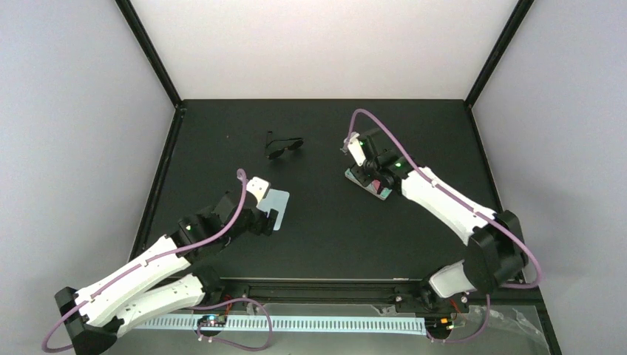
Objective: Organize the sunglasses
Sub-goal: Place the sunglasses in the sunglasses case, then close the sunglasses case at the center of the board.
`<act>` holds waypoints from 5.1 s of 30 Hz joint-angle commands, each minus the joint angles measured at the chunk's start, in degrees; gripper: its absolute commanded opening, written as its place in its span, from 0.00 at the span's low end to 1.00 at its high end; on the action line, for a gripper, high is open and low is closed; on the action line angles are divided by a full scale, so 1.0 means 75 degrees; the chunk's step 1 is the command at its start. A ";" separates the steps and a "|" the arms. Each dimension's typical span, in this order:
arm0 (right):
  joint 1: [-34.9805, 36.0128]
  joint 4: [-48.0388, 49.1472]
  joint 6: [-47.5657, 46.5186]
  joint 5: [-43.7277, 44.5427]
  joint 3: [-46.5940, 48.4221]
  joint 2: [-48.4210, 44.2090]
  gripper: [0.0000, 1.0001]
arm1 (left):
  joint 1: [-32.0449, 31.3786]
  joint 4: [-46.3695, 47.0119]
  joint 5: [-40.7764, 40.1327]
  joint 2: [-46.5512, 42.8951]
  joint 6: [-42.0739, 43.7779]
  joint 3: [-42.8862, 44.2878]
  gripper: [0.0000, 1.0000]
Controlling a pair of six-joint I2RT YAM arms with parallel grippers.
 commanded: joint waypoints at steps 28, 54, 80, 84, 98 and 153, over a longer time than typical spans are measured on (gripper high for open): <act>-0.0040 0.0063 -0.1383 0.1841 0.1045 0.3099 0.37 | 0.0040 0.0849 -0.0046 -0.0939 0.0547 -0.0549 0.99; -0.0087 0.0003 -0.0887 0.1766 0.1569 0.3950 0.44 | -0.0042 0.0944 -0.0179 -0.1227 0.0550 -0.0702 0.99; -0.0087 -0.0452 0.0418 0.1297 0.2093 0.3167 0.74 | -0.0053 0.0685 -0.0879 -0.1239 0.0058 -0.0685 0.99; -0.0075 -0.0464 0.0800 0.0949 0.1963 0.2495 0.74 | -0.0042 0.0260 -0.1668 -0.1278 -0.0636 -0.0600 0.99; -0.1032 -0.1321 0.3412 0.0351 0.1782 0.1144 0.66 | 0.0003 0.1646 0.1025 -0.0338 -0.0325 -0.0328 0.99; -0.3462 -0.1927 0.6789 -0.0728 0.1175 0.1768 0.46 | -0.0290 0.4415 0.2968 0.9699 -0.0530 0.4782 0.70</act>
